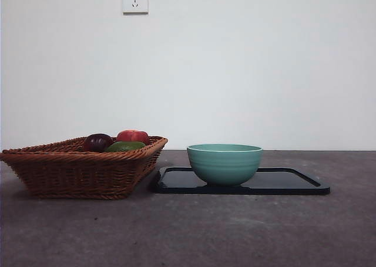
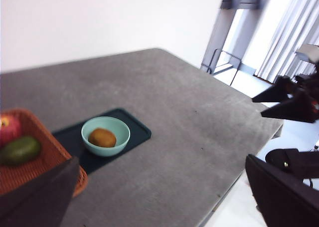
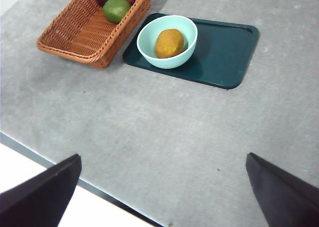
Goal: Pick up the wifruite, put it on the bowl, pick up the plate, put it on desk
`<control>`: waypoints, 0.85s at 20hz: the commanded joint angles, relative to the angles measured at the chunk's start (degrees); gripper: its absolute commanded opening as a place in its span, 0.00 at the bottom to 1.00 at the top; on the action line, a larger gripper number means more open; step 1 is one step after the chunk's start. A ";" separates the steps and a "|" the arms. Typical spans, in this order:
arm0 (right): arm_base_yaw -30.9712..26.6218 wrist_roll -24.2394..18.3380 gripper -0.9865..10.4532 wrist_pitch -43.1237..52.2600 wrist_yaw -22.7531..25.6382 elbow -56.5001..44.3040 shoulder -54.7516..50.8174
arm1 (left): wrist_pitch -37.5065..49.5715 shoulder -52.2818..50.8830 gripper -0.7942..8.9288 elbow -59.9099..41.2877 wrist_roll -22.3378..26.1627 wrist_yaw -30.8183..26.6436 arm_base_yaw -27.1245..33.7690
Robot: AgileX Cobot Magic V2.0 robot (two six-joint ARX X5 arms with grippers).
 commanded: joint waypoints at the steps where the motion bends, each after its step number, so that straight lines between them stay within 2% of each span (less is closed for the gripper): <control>1: 0.42 1.03 0.60 0.66 -0.96 0.22 0.11 | 0.63 4.15 0.62 0.59 -5.11 -0.22 -0.37; 4: 0.42 1.03 0.60 0.63 -1.18 0.22 0.11 | 0.90 11.30 0.62 0.59 -8.00 -0.22 -0.37; 11: 0.42 0.96 0.60 0.66 -1.27 0.22 0.11 | 6.14 30.75 0.62 2.75 -8.52 0.07 -0.37; 17: 0.42 0.96 0.60 0.68 -1.11 0.22 0.11 | 3.61 47.82 0.62 11.50 -8.26 0.44 0.00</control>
